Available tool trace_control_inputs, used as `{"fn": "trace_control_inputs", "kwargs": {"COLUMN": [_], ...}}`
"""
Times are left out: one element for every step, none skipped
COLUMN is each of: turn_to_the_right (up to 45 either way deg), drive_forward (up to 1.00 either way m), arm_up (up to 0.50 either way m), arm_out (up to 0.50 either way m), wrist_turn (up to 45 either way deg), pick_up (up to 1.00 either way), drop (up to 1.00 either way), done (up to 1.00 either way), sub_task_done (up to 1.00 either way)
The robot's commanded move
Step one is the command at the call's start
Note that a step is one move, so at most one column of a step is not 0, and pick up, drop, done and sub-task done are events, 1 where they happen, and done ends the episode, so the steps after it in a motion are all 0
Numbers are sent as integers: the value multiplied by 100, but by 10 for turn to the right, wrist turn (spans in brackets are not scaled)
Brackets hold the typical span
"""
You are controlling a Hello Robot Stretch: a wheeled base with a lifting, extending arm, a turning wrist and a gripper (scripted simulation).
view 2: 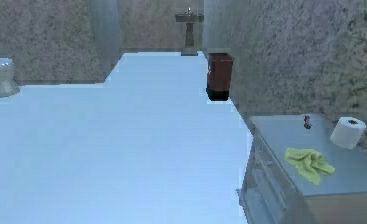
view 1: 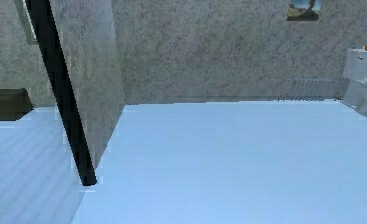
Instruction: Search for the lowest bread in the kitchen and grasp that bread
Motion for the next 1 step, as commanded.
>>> {"fn": "trace_control_inputs", "kwargs": {"turn_to_the_right": [-210], "drive_forward": [0], "arm_up": [0], "arm_out": [0], "wrist_turn": [0], "pick_up": [0], "drop": [0], "done": [0], "sub_task_done": [0]}}
